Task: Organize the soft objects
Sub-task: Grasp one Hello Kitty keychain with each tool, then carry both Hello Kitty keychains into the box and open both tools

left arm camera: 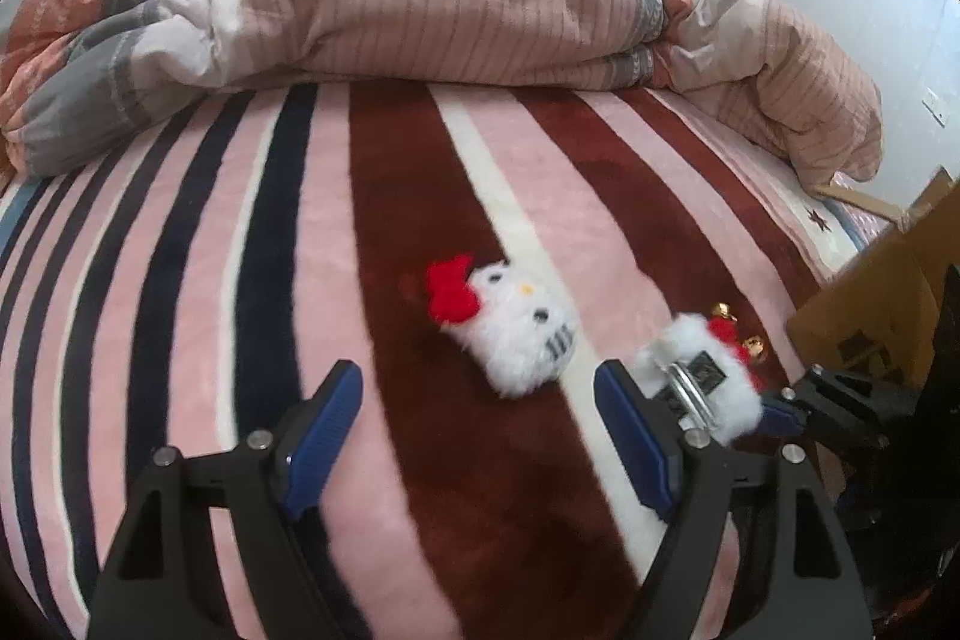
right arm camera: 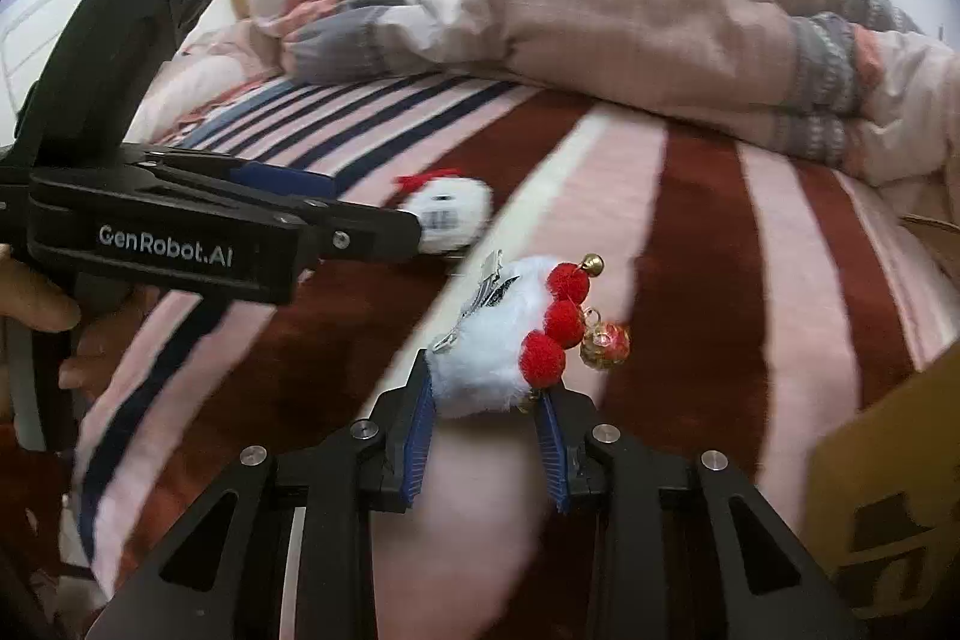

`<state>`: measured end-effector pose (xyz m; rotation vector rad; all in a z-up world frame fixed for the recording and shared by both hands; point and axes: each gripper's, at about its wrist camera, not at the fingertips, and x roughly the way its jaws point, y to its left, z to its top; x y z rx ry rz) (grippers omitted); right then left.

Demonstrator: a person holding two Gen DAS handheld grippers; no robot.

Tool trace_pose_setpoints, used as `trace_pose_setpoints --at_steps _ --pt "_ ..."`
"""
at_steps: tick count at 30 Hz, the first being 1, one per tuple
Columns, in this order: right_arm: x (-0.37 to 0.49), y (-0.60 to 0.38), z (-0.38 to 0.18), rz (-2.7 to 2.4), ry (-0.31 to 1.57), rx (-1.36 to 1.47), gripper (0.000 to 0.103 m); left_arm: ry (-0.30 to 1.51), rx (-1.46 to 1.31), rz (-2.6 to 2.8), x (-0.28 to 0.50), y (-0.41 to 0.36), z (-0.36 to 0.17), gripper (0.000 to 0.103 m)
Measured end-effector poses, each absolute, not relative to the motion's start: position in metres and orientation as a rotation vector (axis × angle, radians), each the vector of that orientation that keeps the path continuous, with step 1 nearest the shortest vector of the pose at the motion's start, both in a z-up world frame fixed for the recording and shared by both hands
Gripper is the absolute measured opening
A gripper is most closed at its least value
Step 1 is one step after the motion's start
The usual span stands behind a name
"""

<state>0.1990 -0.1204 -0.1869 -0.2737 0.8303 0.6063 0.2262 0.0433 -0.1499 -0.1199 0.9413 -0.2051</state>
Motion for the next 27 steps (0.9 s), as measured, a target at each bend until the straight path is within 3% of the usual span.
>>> trace_pose_setpoints --at_steps 1,4,7,9,11,16,17,18,27 --pt "0.202 -0.124 -0.187 0.599 0.833 -0.27 0.027 0.938 -0.123 -0.209 0.231 0.04 -0.15 0.076" --pt "0.208 -0.132 -0.189 0.598 0.855 -0.246 0.028 0.942 -0.122 -0.205 0.242 0.032 -0.153 0.061" --pt "0.21 -0.135 -0.191 0.591 0.857 -0.229 0.04 0.968 -0.141 -0.203 0.255 0.026 -0.162 0.046" --pt "0.214 -0.138 -0.191 0.577 0.85 -0.213 0.056 0.97 -0.151 -0.199 0.258 0.025 -0.166 0.042" --pt "0.216 -0.14 -0.191 0.576 0.855 -0.195 0.058 0.96 -0.148 -0.198 0.257 0.024 -0.167 0.039" --pt "0.222 -0.14 -0.192 0.56 0.85 -0.192 0.058 0.947 -0.146 -0.207 0.251 0.025 -0.166 0.034" --pt "0.223 -0.139 -0.192 0.56 0.849 -0.198 0.053 0.944 -0.15 -0.211 0.249 0.025 -0.165 0.034" --pt "0.223 -0.137 -0.192 0.56 0.845 -0.207 0.04 0.943 -0.154 -0.214 0.247 0.026 -0.164 0.034" --pt "0.197 -0.13 -0.16 0.622 0.782 -0.219 0.035 0.873 -0.154 -0.207 0.202 0.04 -0.122 0.034"
